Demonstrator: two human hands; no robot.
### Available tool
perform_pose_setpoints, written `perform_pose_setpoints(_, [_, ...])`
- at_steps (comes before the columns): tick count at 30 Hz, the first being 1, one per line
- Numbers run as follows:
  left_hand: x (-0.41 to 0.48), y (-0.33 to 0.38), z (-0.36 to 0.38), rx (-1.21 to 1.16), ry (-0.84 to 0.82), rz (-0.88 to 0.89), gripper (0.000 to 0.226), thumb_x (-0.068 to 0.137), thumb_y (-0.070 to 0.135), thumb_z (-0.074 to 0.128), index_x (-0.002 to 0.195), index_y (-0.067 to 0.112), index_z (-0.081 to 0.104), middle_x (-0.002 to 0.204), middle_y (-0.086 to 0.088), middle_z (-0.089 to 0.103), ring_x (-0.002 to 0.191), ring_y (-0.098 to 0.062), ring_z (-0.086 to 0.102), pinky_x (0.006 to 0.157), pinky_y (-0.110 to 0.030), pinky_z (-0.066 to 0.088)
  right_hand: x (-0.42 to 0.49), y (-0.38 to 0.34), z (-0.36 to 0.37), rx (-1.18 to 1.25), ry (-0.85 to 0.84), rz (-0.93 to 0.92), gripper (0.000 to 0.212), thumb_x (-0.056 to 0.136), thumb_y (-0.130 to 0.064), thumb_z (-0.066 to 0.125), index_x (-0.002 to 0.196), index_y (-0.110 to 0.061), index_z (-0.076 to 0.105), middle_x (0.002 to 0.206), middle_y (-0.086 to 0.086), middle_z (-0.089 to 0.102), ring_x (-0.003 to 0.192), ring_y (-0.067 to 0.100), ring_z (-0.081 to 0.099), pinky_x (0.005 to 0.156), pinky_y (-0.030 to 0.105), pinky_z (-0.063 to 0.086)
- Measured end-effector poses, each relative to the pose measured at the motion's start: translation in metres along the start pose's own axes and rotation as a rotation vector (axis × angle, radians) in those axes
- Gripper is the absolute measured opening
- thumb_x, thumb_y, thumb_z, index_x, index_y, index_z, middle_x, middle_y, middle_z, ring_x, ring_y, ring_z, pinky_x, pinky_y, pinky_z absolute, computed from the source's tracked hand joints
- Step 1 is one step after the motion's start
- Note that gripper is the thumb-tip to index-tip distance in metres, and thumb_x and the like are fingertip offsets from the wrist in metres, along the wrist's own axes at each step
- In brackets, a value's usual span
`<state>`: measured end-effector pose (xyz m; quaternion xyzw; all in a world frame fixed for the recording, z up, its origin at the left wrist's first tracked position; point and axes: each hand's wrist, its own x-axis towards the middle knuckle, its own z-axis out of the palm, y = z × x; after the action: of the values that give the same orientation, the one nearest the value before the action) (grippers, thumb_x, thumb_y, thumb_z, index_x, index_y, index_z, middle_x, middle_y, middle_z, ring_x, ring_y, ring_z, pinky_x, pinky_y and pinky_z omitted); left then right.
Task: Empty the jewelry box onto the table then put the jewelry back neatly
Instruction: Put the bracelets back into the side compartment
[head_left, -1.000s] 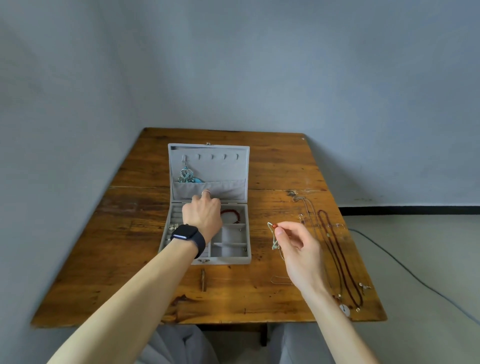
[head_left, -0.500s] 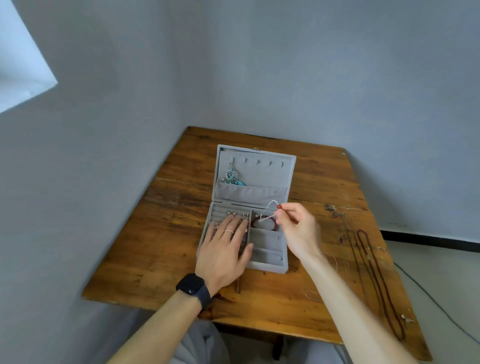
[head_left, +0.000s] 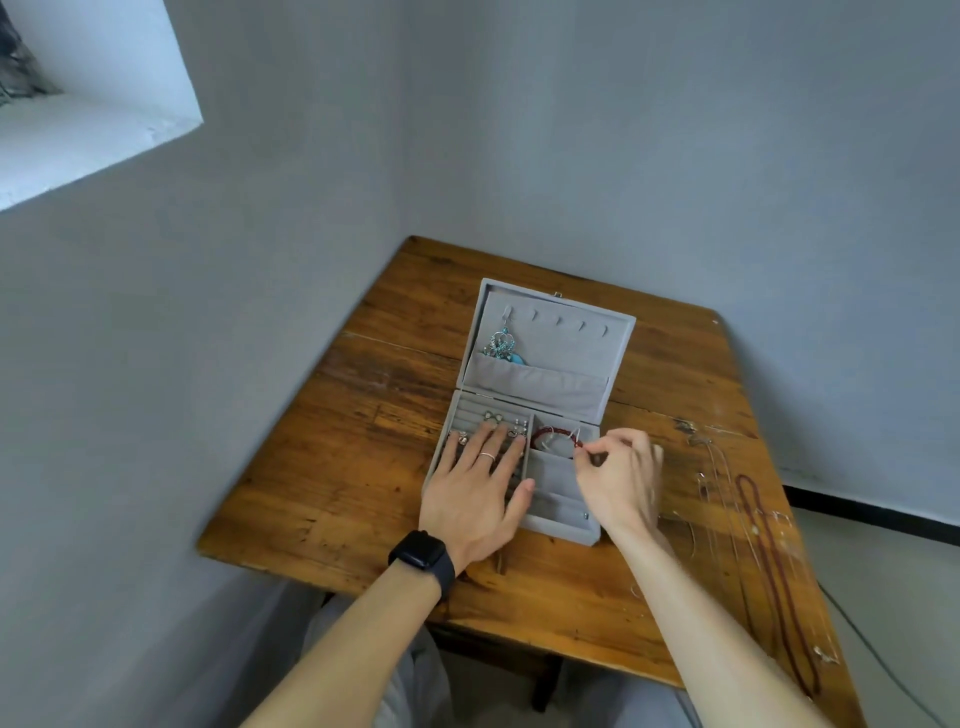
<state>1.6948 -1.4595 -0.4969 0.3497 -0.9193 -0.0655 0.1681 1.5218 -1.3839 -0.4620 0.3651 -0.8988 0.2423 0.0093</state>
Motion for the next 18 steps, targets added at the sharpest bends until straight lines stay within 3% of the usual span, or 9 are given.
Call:
perform_pose_setpoints(6, [-0.001, 0.001, -0.001, 0.008, -0.002, 0.003, 0.059, 0.102, 0.053, 0.027, 0.151, 0.023, 0.043, 0.154, -0.003, 0.045, 0.146, -0.021, 0.034, 0.119, -0.050, 0.027, -0.008, 0.007, 0.001, -0.130, 0.096, -0.230, 0.016, 0.086, -0.026, 0.070, 0.100, -0.017, 0.068, 0.113, 0.004, 0.058, 0.099, 0.027, 0.053, 0.072, 0.036, 0.049])
perform_pose_setpoints(8, [-0.001, 0.001, 0.000, 0.012, -0.011, 0.004, 0.060, 0.103, 0.053, 0.026, 0.152, 0.024, 0.040, 0.155, -0.002, 0.044, 0.147, -0.020, 0.033, 0.120, -0.050, 0.025, -0.010, 0.012, 0.003, -0.157, 0.070, -0.299, 0.015, 0.088, -0.021, 0.066, 0.101, -0.017, 0.073, 0.120, 0.004, 0.061, 0.103, 0.027, 0.054, 0.075, 0.037, 0.052])
perform_pose_setpoints(13, [-0.001, 0.000, 0.000, 0.023, -0.021, 0.008, 0.061, 0.102, 0.054, 0.023, 0.153, 0.024, 0.039, 0.155, -0.002, 0.043, 0.147, -0.020, 0.033, 0.121, -0.050, 0.022, -0.008, 0.015, -0.001, -0.094, -0.111, -0.239, 0.026, 0.094, -0.026, 0.059, 0.114, -0.020, 0.074, 0.136, -0.001, 0.056, 0.121, 0.024, 0.046, 0.095, 0.040, 0.048])
perform_pose_setpoints(15, [-0.002, 0.000, -0.001, 0.025, -0.036, 0.013, 0.062, 0.102, 0.054, 0.019, 0.154, 0.025, 0.036, 0.157, -0.001, 0.040, 0.148, -0.020, 0.031, 0.122, -0.049, 0.019, -0.010, 0.018, -0.006, -0.018, -0.160, -0.233, 0.029, 0.095, -0.026, 0.057, 0.120, -0.022, 0.070, 0.141, -0.004, 0.053, 0.125, 0.023, 0.044, 0.101, 0.035, 0.042])
perform_pose_setpoints(18, [-0.001, -0.001, -0.003, 0.029, -0.066, 0.013, 0.064, 0.101, 0.056, 0.014, 0.156, 0.028, 0.029, 0.161, 0.002, 0.033, 0.151, -0.018, 0.023, 0.124, -0.047, 0.012, -0.019, 0.027, -0.021, 0.125, -0.148, -0.198, 0.030, 0.096, -0.023, 0.057, 0.125, -0.024, 0.067, 0.134, -0.008, 0.058, 0.123, 0.016, 0.046, 0.099, 0.024, 0.033])
